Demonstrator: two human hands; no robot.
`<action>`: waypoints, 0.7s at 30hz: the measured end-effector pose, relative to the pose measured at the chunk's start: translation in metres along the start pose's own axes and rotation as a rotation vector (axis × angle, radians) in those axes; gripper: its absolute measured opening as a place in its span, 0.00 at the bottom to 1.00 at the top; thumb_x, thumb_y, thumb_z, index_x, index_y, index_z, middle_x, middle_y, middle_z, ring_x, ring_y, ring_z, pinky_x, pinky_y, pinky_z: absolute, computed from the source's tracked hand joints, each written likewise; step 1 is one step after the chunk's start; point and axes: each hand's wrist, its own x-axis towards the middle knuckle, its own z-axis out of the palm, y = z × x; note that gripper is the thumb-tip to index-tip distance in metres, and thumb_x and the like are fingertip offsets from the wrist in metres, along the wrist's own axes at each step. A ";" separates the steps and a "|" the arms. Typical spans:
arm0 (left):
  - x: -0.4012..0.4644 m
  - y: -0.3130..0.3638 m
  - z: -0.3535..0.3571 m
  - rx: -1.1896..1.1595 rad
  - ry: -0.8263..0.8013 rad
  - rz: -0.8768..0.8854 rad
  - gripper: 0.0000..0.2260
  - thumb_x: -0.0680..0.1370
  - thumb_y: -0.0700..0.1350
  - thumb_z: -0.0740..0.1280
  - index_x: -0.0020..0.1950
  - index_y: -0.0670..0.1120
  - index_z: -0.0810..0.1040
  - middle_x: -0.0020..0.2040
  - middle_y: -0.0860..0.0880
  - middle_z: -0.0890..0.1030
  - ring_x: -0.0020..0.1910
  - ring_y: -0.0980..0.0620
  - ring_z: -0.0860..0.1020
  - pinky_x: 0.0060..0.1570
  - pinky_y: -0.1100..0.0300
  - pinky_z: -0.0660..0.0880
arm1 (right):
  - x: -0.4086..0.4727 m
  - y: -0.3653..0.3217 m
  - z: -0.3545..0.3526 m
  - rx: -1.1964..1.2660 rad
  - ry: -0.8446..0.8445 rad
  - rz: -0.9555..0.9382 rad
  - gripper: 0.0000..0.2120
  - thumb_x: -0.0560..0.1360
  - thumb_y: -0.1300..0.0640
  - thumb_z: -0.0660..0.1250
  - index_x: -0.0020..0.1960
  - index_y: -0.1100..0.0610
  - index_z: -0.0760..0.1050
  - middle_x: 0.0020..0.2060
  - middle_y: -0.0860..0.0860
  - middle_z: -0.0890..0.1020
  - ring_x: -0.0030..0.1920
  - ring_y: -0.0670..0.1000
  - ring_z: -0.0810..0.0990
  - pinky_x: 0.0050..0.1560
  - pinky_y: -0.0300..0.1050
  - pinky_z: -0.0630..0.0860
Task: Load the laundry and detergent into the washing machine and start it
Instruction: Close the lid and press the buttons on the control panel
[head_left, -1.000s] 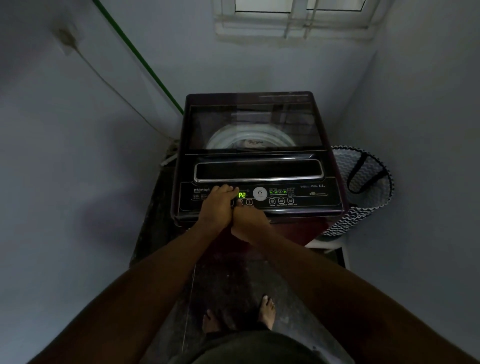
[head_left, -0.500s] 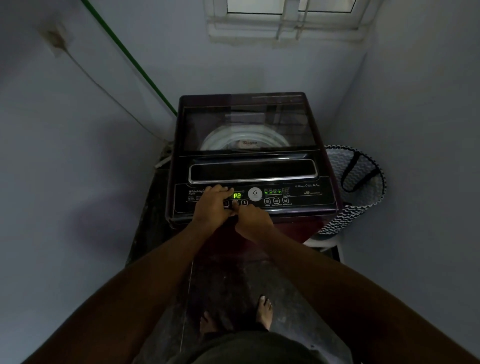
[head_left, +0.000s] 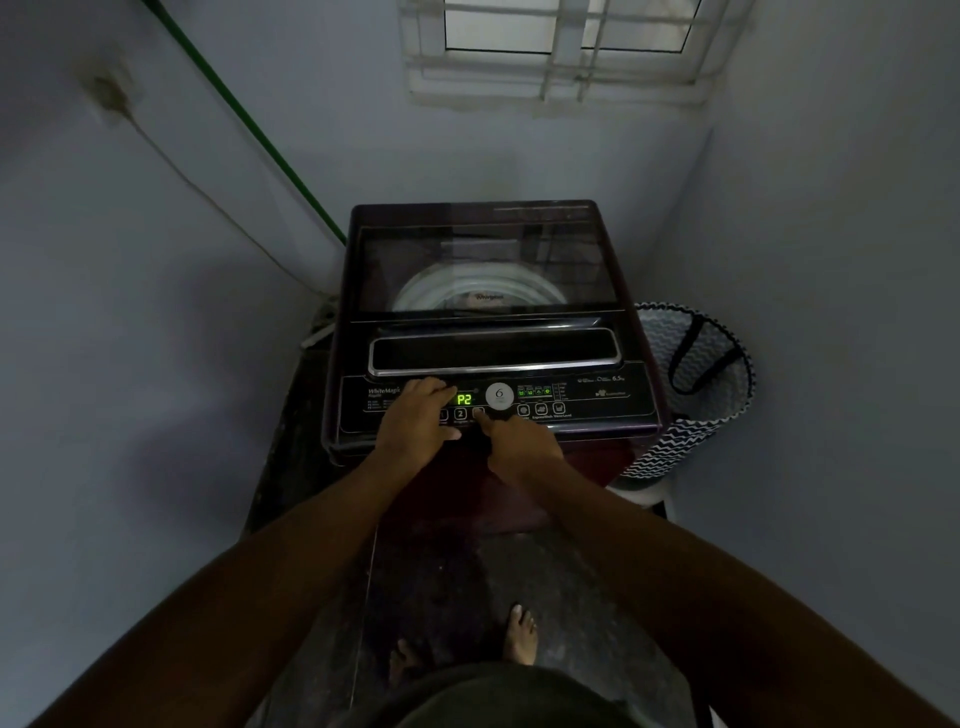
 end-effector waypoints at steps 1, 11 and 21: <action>0.000 -0.001 0.000 0.016 -0.001 0.019 0.35 0.68 0.54 0.77 0.72 0.46 0.70 0.69 0.48 0.71 0.68 0.49 0.67 0.67 0.55 0.67 | 0.000 0.002 0.000 -0.005 -0.001 0.002 0.32 0.77 0.56 0.61 0.78 0.48 0.54 0.53 0.56 0.80 0.53 0.57 0.80 0.51 0.53 0.77; 0.009 0.025 0.009 0.164 -0.058 0.097 0.41 0.69 0.59 0.73 0.75 0.42 0.62 0.75 0.45 0.64 0.74 0.48 0.60 0.74 0.53 0.60 | 0.016 0.007 -0.010 -0.018 0.021 -0.049 0.19 0.79 0.47 0.60 0.69 0.51 0.70 0.57 0.56 0.79 0.55 0.58 0.79 0.51 0.53 0.76; 0.020 0.036 0.014 0.131 0.031 0.023 0.17 0.78 0.42 0.64 0.66 0.44 0.73 0.64 0.48 0.74 0.63 0.49 0.69 0.56 0.57 0.73 | 0.024 -0.013 0.005 -0.034 0.079 -0.111 0.09 0.78 0.61 0.61 0.55 0.60 0.77 0.50 0.57 0.82 0.46 0.57 0.83 0.46 0.52 0.80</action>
